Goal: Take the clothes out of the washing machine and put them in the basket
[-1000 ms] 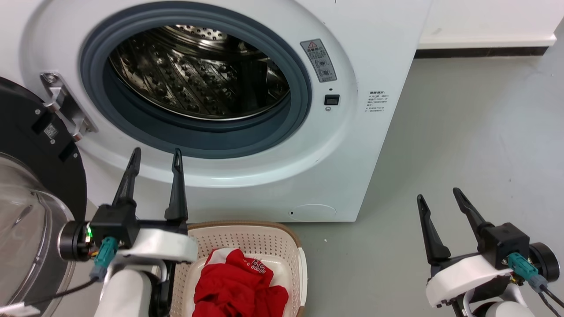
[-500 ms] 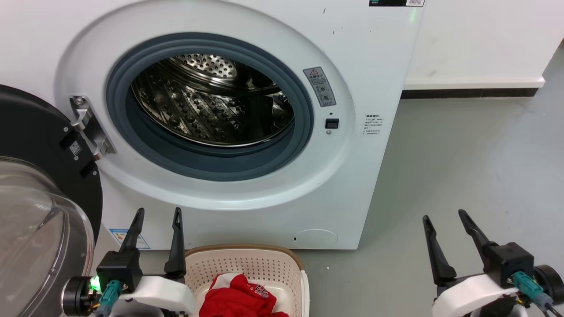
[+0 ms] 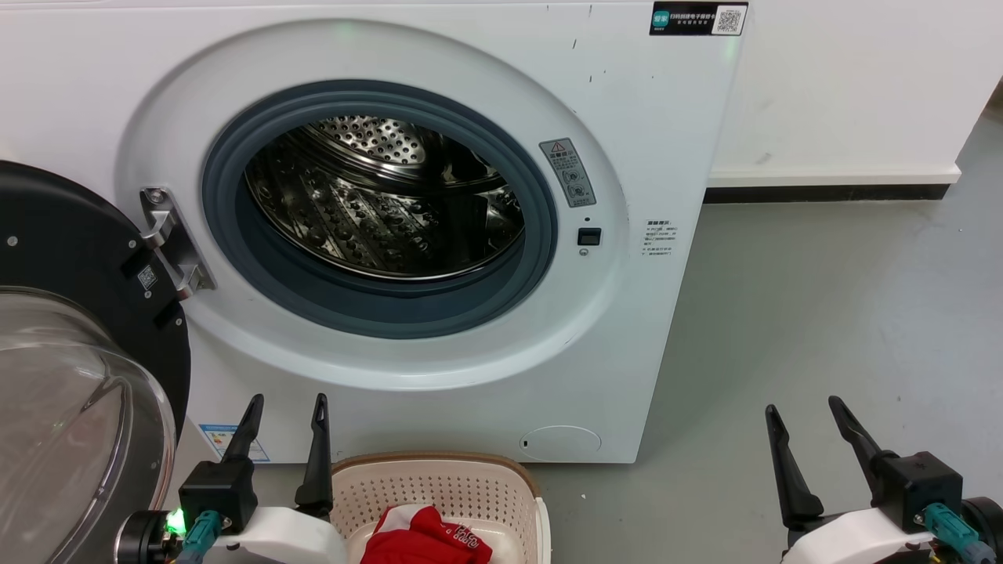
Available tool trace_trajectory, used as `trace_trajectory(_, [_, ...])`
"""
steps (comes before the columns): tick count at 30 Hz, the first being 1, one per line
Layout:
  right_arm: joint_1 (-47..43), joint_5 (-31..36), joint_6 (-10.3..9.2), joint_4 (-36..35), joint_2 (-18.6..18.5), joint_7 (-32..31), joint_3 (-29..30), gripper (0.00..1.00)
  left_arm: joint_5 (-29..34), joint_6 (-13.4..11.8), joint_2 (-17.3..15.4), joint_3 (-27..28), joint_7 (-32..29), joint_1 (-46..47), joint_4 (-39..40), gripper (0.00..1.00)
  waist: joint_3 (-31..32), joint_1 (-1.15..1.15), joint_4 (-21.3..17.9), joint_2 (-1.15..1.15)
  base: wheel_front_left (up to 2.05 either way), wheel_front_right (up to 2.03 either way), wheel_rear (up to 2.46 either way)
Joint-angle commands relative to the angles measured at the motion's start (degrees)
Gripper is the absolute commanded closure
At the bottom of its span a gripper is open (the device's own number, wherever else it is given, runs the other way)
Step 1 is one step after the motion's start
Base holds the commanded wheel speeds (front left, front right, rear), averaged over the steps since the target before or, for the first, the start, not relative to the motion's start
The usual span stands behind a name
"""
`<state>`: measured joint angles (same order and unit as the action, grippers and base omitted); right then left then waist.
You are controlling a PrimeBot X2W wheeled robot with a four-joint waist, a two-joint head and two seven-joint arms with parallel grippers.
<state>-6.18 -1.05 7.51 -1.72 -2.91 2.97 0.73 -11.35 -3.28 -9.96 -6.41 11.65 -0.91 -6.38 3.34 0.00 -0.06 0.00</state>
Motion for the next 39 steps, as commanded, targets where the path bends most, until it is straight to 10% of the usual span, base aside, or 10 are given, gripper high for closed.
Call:
trace_trajectory(1, [-0.65, -0.13, -0.04, -0.36, 0.05, -0.08, -0.25, 0.0, 0.01, -0.18, -0.3, 0.0, -0.22, -0.64, -0.17, 0.0, 0.2, 0.0, 0.03, 0.0, 0.0, 0.0, 0.0])
trace_trajectory(26, [-0.54, -1.44, -0.04, 0.14, 0.05, 0.01, -1.16, 0.0, -0.83, -1.35, -1.37, -0.33, -0.72, 0.07, -0.32, 0.0, 0.11, 0.0, 0.42, 0.0, 0.0, 0.0, 0.0])
trace_trajectory(27, [-0.2, -1.01, 0.0, 0.08, 0.01, -0.02, -1.15, 1.0, -0.96, -1.25, -1.08, -0.36, -0.68, -0.02, -0.28, 1.0, 0.1, 0.0, 0.42, 0.0, 0.0, 0.0, 0.0])
trace_trajectory(39, [1.06, -13.03, 0.01, 2.92, -0.59, -0.51, -1.21, 1.0, -11.0, 0.27, 0.43, 1.45, -3.35, 0.76, -2.73, 1.0, -0.18, 0.0, 0.41, 0.0, 0.0, 0.0, 0.0])
